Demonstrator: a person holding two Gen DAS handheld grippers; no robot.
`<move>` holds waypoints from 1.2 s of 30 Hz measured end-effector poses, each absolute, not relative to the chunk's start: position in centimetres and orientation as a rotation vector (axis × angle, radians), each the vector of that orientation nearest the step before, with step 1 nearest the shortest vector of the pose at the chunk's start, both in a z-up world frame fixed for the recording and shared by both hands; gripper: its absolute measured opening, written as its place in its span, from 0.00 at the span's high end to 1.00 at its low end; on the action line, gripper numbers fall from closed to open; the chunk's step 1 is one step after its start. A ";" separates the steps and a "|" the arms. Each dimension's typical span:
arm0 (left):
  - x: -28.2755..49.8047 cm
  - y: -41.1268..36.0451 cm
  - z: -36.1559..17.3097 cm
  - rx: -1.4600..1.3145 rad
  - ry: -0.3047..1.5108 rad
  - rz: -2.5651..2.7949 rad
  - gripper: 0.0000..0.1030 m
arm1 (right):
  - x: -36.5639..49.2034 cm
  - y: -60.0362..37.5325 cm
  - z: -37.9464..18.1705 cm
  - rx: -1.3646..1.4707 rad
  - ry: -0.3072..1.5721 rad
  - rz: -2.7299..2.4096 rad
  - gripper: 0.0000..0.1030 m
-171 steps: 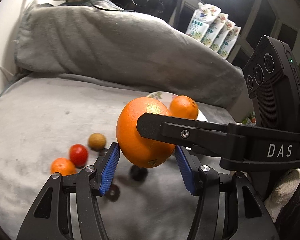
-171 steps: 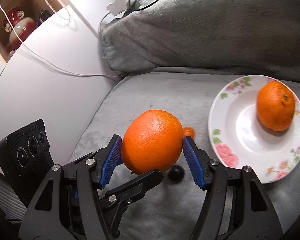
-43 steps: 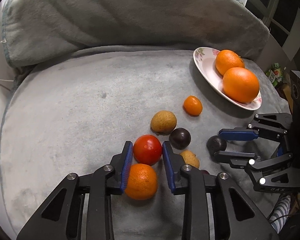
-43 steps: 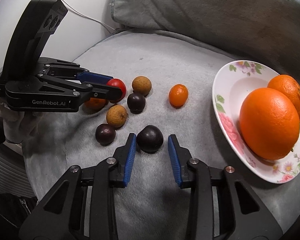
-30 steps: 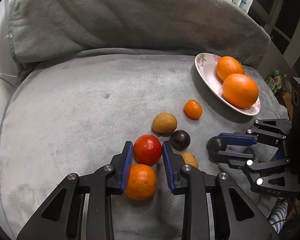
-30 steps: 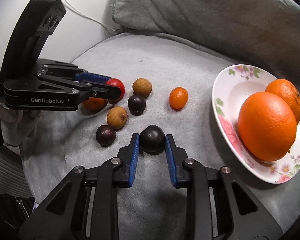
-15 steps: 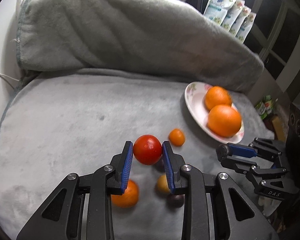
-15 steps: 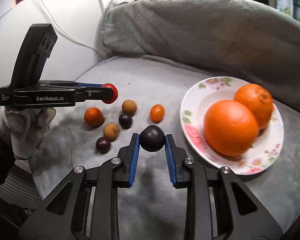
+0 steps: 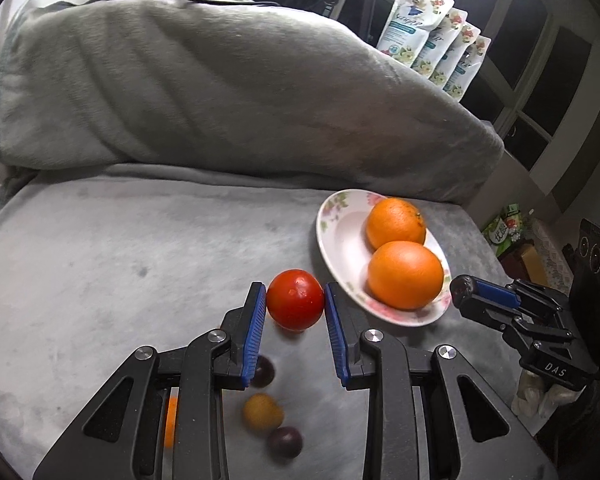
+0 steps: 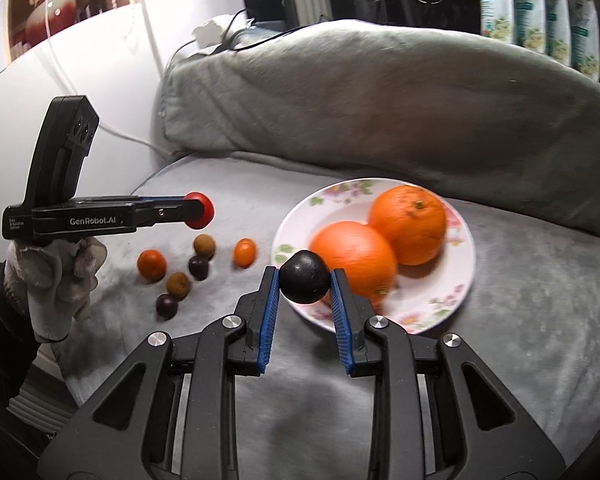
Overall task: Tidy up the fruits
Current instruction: 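Carry the plum with the right gripper while the left gripper carries the tomato to the plate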
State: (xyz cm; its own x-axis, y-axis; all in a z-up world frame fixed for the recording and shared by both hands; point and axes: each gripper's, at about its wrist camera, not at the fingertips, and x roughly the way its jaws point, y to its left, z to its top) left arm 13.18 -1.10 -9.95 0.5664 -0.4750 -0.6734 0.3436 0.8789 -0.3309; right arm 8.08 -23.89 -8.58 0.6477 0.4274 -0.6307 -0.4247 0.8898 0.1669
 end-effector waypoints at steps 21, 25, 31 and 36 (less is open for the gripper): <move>15.7 -5.2 -8.9 -0.134 0.813 -0.519 0.73 | 9.4 -28.4 -8.5 0.073 0.707 0.395 0.74; 16.2 -5.8 -9.1 -0.121 0.819 -0.517 0.73 | 9.9 -28.7 -8.8 0.078 0.715 0.386 0.74; 17.0 -6.2 -9.7 -0.114 0.839 -0.517 0.73 | 10.6 -29.3 -9.5 0.082 0.732 0.372 0.74; 17.5 -6.7 -10.0 -0.101 0.852 -0.515 0.73 | 11.0 -29.8 -10.0 0.089 0.744 0.362 0.74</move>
